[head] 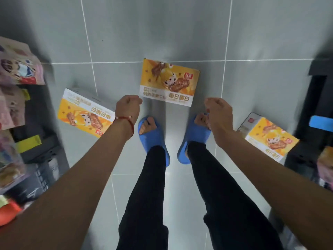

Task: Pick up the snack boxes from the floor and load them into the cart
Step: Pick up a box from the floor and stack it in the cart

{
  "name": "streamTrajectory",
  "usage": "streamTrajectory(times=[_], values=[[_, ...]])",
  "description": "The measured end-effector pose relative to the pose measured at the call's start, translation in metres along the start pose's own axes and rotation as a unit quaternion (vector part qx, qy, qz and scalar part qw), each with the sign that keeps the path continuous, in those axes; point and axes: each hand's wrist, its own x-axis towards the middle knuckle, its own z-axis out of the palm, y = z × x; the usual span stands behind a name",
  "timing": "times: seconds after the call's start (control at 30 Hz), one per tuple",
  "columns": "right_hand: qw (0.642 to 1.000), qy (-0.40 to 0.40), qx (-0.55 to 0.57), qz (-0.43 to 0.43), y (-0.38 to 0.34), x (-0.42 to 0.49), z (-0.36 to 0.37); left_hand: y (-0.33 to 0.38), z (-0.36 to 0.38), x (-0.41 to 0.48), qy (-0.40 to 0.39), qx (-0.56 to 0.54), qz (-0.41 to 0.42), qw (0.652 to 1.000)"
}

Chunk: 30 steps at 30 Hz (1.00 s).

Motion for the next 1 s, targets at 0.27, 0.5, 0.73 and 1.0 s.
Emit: streamTrajectory(times=[0.27,0.5,0.73,1.0], values=[[0.997,-0.069,-0.014,-0.033,0.039,0.139,0.058,-0.019,0.065,0.120,0.067,0.021,0.090,0.993],[0.994,-0.076,0.067,-0.037,0.033,0.191,0.093,-0.009,0.084,0.174,0.029,0.022,0.145,0.989],[0.988,-0.133,0.078,-0.008,0.019,0.171,0.094,0.001,0.082,0.144,0.060,0.010,0.062,0.996],[0.991,-0.108,0.058,-0.044,-0.005,0.079,0.050,0.008,0.039,0.059,0.029,-0.024,0.010,0.999]])
